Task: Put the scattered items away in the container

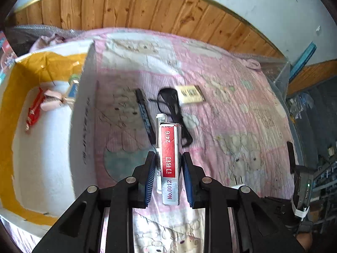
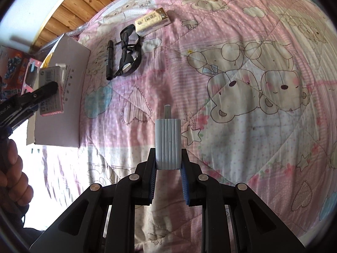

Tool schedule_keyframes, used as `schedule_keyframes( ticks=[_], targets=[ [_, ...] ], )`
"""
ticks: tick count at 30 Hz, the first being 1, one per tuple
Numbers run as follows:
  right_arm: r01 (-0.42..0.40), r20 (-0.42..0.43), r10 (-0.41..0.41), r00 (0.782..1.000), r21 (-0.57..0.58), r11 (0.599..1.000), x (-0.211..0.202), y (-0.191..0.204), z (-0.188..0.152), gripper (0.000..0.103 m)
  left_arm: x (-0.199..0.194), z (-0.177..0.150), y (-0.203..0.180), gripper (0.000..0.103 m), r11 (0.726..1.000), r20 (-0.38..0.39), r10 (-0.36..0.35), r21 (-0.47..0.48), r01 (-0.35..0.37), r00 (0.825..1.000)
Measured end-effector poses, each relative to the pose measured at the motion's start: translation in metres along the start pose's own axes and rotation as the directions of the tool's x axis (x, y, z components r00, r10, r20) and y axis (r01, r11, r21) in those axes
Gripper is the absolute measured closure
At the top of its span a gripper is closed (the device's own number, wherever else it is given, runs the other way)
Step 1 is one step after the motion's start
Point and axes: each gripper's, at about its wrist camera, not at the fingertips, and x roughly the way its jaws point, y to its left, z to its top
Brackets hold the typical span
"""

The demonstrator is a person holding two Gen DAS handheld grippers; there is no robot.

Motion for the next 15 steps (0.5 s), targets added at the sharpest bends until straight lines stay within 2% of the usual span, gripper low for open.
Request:
schedule_keyframes(
  ticks=[6, 13, 14, 15],
  targets=[
    [-0.003, -0.002, 0.003, 1.000, 0.006, 1.000, -0.003, -0.003, -0.015, 0.081, 0.034, -0.030, 0.021, 0.076, 0.995, -0.129, -0.034, -0.099, 0.022, 0.991],
    [-0.012, 0.002, 0.012, 1.000, 0.012, 1.000, -0.004, -0.006, -0.027, 0.081, 0.031, -0.042, 0.013, 0.076, 0.997, -0.117, -0.019, -0.072, 0.011, 0.993],
    [-0.011, 0.004, 0.011, 1.000, 0.007, 1.000, -0.004, -0.006, -0.028, 0.081, 0.031, -0.044, 0.010, 0.081, 0.998, -0.117, -0.012, -0.062, 0.005, 0.993],
    [-0.013, 0.006, 0.013, 1.000, 0.004, 1.000, -0.005, -0.005, -0.029, 0.081, 0.031, -0.045, 0.008, 0.099, 0.999, -0.118, -0.004, -0.044, -0.001, 0.993]
  ],
)
